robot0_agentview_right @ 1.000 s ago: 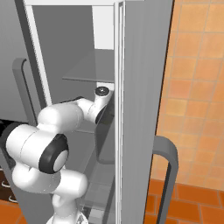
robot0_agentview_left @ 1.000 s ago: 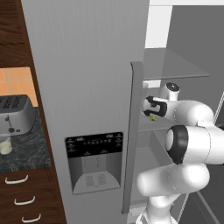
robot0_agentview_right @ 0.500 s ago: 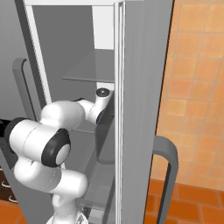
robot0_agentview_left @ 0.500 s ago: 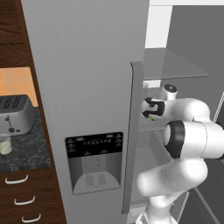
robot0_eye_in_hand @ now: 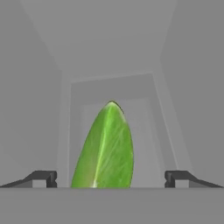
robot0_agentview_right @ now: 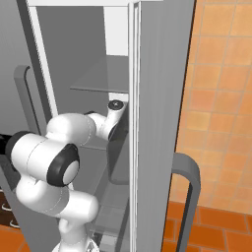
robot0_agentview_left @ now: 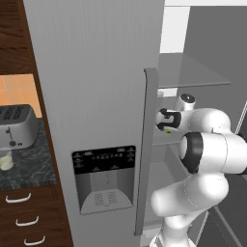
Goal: Grab a lemon wedge from the fridge and one ice cube from the ice bowl, and put them in the glass of lemonade.
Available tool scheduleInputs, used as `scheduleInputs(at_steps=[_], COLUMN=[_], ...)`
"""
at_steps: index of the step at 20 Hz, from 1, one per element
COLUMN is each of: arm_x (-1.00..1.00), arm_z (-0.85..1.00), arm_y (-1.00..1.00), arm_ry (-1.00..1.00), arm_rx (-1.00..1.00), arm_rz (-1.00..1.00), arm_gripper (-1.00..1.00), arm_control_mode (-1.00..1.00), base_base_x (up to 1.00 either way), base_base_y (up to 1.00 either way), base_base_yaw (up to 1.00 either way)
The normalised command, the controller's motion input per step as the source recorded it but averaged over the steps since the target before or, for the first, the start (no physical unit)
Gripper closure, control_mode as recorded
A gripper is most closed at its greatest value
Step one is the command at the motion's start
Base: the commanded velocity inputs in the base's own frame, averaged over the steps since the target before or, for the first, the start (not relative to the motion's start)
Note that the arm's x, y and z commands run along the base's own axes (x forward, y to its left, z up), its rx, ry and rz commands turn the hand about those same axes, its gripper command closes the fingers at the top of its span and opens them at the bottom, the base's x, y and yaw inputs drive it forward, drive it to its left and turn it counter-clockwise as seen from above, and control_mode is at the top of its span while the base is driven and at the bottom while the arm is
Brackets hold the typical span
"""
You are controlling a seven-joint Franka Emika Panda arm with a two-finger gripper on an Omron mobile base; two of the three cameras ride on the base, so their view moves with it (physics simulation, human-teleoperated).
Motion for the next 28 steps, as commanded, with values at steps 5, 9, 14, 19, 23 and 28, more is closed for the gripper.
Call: scheduleInputs(at_steps=[5,9,14,19,23,28], arm_x=[0.02,0.01,0.0,0.0,0.0,-0.05], arm_z=[-0.16,-0.14,-0.24,-0.34,-0.3,-0.18], arm_y=[0.0,0.0,0.0,0.0,0.0,0.0], arm_ry=[-0.06,-0.04,-0.03,-0.08,-0.02,0.03], arm_rx=[0.01,0.01,0.03,0.06,0.05,0.01], arm_rz=[0.0,0.0,0.0,0.0,0.0,0.0], arm_gripper=[-1.0,-1.0,-1.0,-1.0,1.0,1.0], arm_control_mode=[-1.0,-1.0,-1.0,-1.0,-1.0,-1.0], base_base_x=[0.0,0.0,0.0,0.0,0.0,0.0], base_base_y=[0.0,0.0,0.0,0.0,0.0,0.0], base_base_yaw=[0.0,0.0,0.0,0.0,0.0,0.0])
